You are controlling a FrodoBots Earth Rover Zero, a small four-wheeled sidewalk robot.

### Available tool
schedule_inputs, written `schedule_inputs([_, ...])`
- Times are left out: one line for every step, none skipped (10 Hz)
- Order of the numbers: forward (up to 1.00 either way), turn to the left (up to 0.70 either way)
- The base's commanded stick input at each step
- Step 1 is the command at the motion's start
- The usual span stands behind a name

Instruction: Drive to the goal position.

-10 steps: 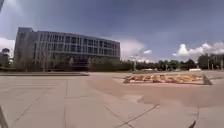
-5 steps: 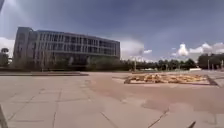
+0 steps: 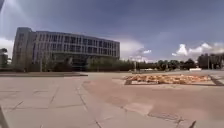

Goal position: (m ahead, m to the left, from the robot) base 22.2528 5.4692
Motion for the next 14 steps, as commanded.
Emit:
schedule_inputs([0.70,0.18])
schedule_inputs([0.70,0.34])
schedule_inputs([0.70,0.02])
schedule_inputs([0.70,0.00])
schedule_inputs([0.70,0.00])
schedule_inputs([0.70,0.00])
schedule_inputs([0.70,0.00])
schedule_inputs([0.70,0.00])
schedule_inputs([0.70,0.00])
schedule_inputs([0.70,0.00])
schedule_inputs([0.70,0.16])
schedule_inputs([0.70,0.35])
schedule_inputs([0.70,0.20])
schedule_inputs([0.70,0.00])
